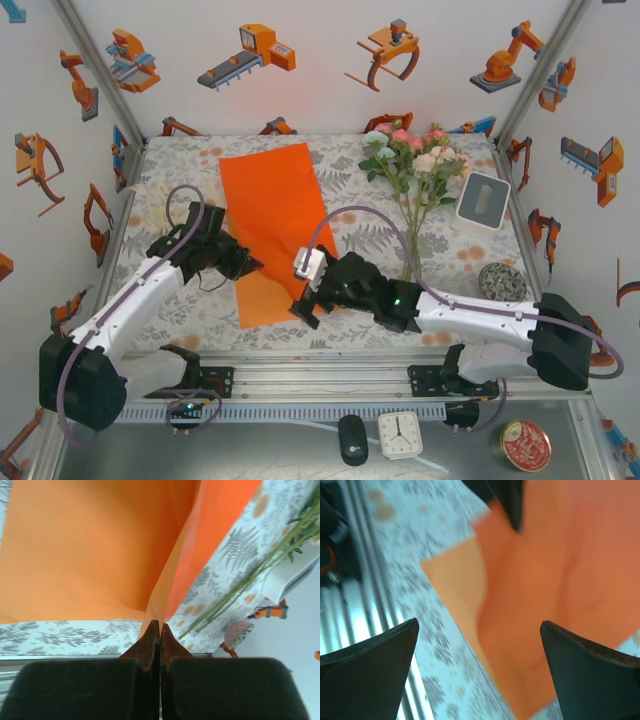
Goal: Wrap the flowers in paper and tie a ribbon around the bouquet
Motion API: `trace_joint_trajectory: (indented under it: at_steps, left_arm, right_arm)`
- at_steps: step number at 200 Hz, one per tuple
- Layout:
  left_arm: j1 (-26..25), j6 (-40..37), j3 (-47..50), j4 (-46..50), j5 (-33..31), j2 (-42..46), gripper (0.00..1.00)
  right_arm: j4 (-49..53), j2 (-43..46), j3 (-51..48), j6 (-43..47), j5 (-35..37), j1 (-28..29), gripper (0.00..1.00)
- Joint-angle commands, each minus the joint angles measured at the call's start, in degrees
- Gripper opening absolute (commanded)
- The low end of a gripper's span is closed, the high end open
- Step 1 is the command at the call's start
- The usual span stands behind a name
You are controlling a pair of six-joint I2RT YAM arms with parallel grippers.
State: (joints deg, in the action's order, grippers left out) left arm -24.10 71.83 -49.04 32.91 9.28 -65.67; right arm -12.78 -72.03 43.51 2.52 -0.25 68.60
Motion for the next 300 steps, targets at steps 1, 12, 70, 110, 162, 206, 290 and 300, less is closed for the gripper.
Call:
trace_joint_trajectory:
  at_steps: [1,12,70,110,162,206,290,300]
  left_arm:
    - [-0.92,2.79,-2.23,1.40,-1.17,-1.45,0.00]
    - [-1.15,2.77,-3.25,1.68,-1.19,-1.88,0.00]
    - [-1.53,-2.16,-7.20,3.24,-1.61,-2.10,0.20]
    - [-2.15,-23.39,-13.48,11.18,-23.38,6.65,0.54]
    - [-2.97,-14.13,11.49,-7.79,-23.45,15.89,0.19]
    - [-2.90,-18.31,6.35,-14.18,-13.63,-8.03,0.00]
    - [-2.71,-16.82,6.30,-10.42,-12.11,-23.21,0.00]
    - [-2.47,-16.76,6.55,-9.09,-12.92,-23.28,0.00]
  right_arm:
    - [-6.43,-5.77,3.03,-2.02,14.19,3.60,0.97]
    - [-9.13,-9.15,3.88,-2.01,17.89,4.02,0.95]
    - [-16.97,-17.84,7.60,-2.76,19.30,3.43,0.00]
    - [-8.30,-14.37,9.68,-21.46,28.98,1.18,0.00]
    - [-1.88,-10.84,11.11,-38.02,33.42,-3.51,0.00]
    - [0.75,-9.08,10.73,-44.07,33.79,-4.76,0.00]
    - [10.14,-0.86,7.71,-51.91,29.63,-13.64,0.00]
    - [13.32,0.55,7.01,-54.64,30.89,-15.66,0.00]
